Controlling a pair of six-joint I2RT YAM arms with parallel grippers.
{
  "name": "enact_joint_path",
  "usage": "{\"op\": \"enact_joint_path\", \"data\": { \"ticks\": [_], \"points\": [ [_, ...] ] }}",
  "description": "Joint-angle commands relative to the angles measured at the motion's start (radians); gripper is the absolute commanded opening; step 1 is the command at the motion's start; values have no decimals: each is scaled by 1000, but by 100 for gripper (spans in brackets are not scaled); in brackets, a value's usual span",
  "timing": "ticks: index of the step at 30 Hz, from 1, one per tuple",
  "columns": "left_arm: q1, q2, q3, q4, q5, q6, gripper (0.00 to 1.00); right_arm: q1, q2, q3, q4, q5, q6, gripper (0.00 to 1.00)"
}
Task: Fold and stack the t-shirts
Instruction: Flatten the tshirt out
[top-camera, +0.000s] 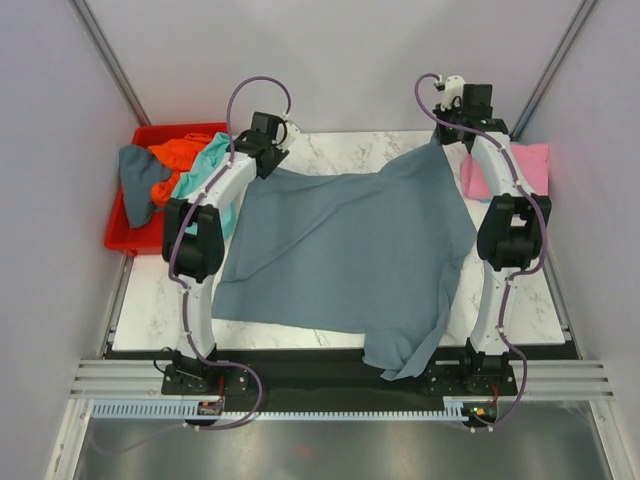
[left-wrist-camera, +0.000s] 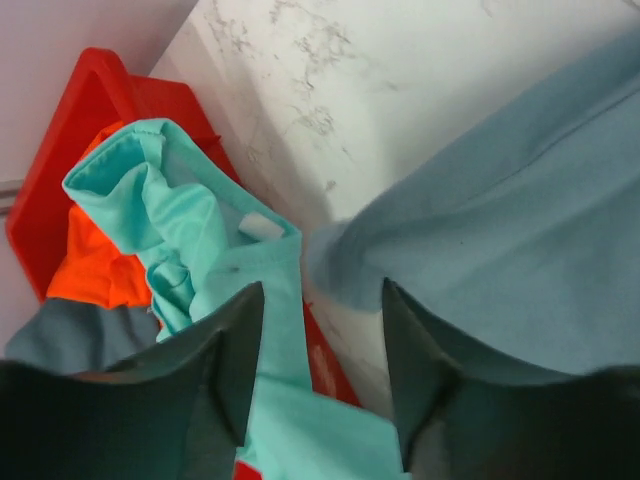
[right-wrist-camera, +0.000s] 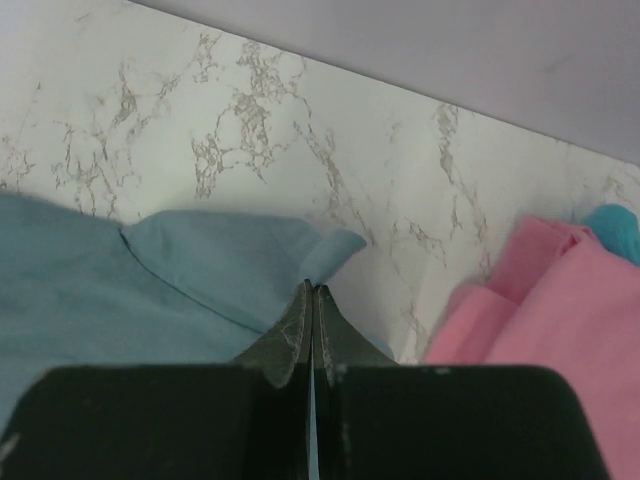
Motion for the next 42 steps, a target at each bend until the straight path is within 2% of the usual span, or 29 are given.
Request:
{"op": "enact_joint_path", "data": {
  "ticks": [1,3,6,9,12,15,19,27,36,42],
  "points": [
    [31,85,181,44,-96,-81,62,21,68,192,-9,20,-29,0],
    [37,94,217,42,-93,-111,74,23,92,224,-10,20,-23,0],
    [36,67,230,55,-67,-160,79,52,98,211,-7,22,-3,0],
    [36,40,208,59,-36,-171,75,56,69,160,4,19,12,0],
    [40,68,205,1,22,-160,68,63,27,111,10,14,22,0],
    [48,155,274,-88,73,-167,64,70,-8,80,10,4,28,0],
    [60,283,447,-182,85,-159,57,84,-52,53,9,-6,19,0],
    [74,379,518,-208,105,-119,55,86,-97,-7,6,4,26,0],
    [97,439,523,-199,83,-119,59,87,-114,-33,6,1,35,0],
    [123,516,601,-182,71,-98,59,87,-129,-55,6,7,34,0]
  ]
}}
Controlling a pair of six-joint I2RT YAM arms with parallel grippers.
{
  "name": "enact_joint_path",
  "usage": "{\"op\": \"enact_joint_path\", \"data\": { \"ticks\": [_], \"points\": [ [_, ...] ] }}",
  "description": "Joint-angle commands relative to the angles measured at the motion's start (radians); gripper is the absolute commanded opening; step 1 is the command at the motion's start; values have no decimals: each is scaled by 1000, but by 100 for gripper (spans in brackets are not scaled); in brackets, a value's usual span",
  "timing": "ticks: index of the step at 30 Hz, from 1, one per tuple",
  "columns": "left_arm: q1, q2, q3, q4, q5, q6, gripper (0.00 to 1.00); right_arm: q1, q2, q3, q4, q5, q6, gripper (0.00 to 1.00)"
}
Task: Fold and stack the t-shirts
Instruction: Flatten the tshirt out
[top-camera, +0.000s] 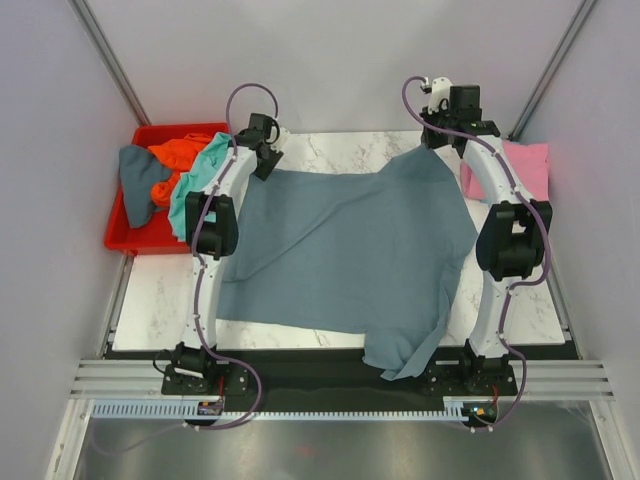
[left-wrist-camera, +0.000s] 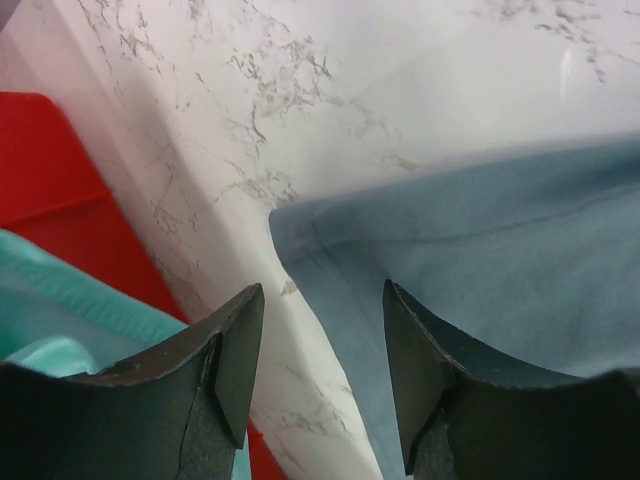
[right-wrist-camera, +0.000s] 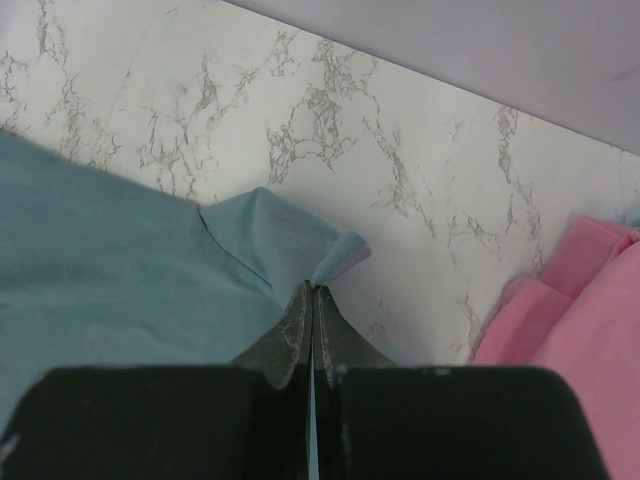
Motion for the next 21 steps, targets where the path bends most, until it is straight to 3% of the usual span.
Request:
{"op": "enact_joint_path", "data": {
  "ticks": [1,5,8,9,19,21],
  "points": [
    [30,50,87,22,-11,29,59,-1,-66,-6,25,-8,8,0],
    [38,85,113,41,-20,46,56,-1,-70,-20,25,-7,10,0],
    [41,97,112,42,-14,46,49,1,-72,-23,26,-5,10,0],
    [41,97,107,42,-8,46,41,-1,-69,-23,26,-5,10,0],
    [43,90,78,12,62,22,26,2,-69,-26,28,9,5,0],
    [43,88,72,6,71,21,18,4,-69,-31,26,13,4,0]
  ]
}}
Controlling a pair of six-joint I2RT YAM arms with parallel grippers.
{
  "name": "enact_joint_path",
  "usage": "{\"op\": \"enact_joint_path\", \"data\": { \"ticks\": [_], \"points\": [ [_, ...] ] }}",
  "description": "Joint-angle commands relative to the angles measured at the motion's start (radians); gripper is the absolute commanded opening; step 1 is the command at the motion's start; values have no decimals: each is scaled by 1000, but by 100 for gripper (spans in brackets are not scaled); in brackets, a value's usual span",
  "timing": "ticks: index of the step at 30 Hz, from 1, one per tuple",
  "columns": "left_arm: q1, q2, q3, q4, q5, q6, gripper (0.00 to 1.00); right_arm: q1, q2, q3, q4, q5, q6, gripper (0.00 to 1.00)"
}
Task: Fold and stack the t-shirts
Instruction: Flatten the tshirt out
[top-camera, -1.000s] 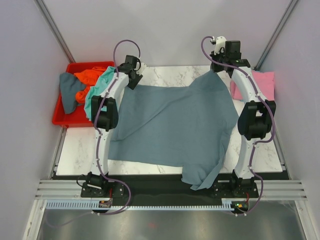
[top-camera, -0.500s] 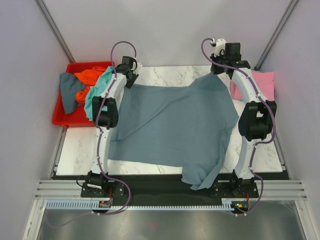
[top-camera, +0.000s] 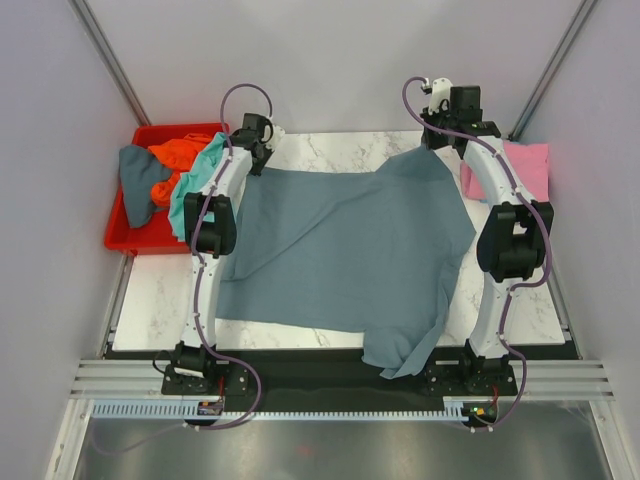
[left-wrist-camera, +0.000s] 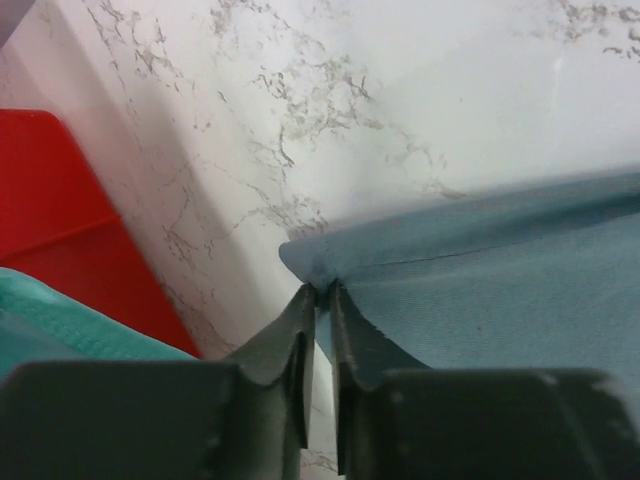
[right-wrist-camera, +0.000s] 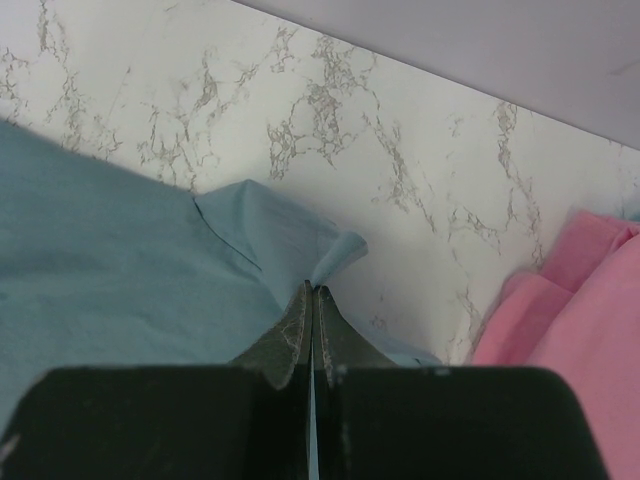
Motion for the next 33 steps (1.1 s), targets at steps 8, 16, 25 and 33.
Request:
{"op": "enact_joint_path", "data": {
  "ticks": [8,16,25,33],
  "points": [
    [6,-22,-17,-13,44,-22,2,2,-81,-16,28,64,-4,0],
    [-58,-371,-109,31,81,-84,2,-34,-208,35,70,262,24,0],
    [-107,-731,-235,22,72,-128,2,-94,-463,48,79,287,38,0],
    [-109,-1031,-294,22,67,-141,2,-131,-708,73,82,377,23,0]
  ]
}}
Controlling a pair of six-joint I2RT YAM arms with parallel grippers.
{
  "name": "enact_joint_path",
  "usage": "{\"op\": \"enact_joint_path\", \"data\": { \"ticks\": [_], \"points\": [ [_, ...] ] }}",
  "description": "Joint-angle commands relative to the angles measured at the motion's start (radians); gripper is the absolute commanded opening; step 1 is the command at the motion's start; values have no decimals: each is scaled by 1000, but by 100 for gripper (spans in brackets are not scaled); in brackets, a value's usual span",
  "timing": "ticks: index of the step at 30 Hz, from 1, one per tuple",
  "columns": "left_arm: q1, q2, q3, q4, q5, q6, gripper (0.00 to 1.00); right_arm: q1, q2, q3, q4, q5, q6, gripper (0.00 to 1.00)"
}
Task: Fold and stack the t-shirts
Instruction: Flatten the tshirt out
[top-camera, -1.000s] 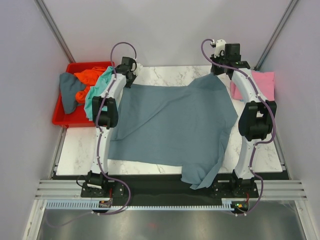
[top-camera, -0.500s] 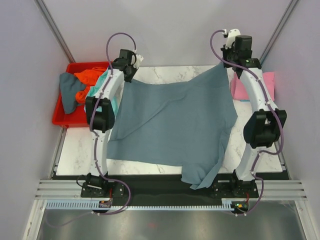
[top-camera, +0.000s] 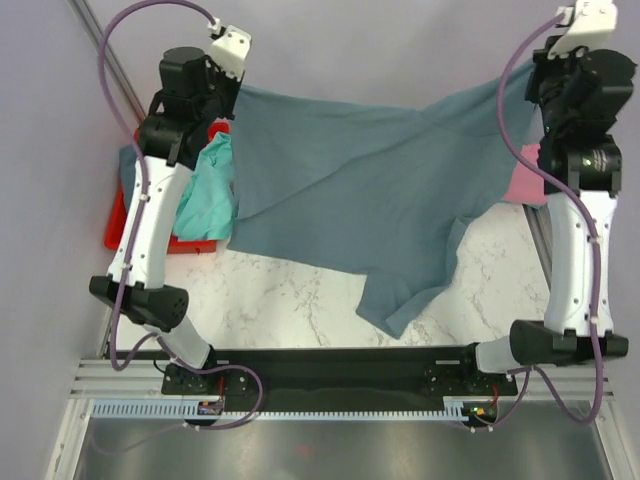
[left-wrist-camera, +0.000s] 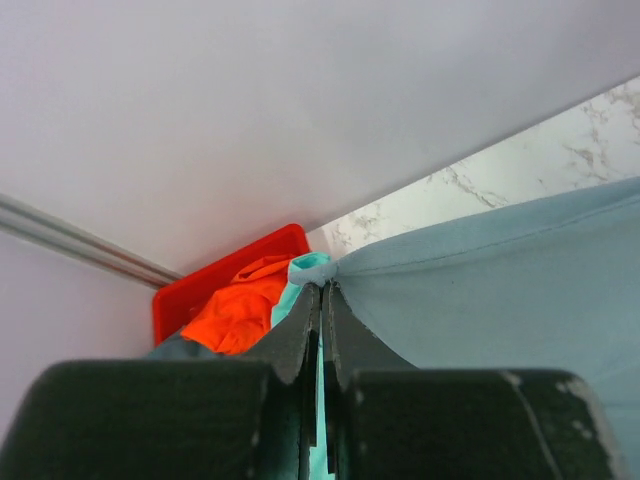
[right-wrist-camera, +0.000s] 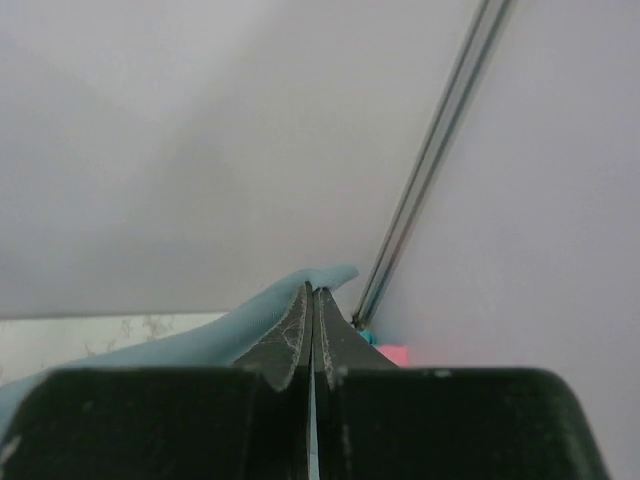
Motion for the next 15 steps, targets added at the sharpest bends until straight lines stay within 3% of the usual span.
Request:
{"op": "enact_joint_path", "data": {
  "ticks": [1,8,15],
  "points": [
    [6,-115,-30,6,-4,-38,2,-20,-111,37,48,72,-16,0],
    [-9,-348,-156,-5,96,-37,2,-23,-313,0,58,117,6,0],
    [-12,-558,-215,-8,195,14,2,-20,-401,138,-10,146,-40,0]
  ]
}}
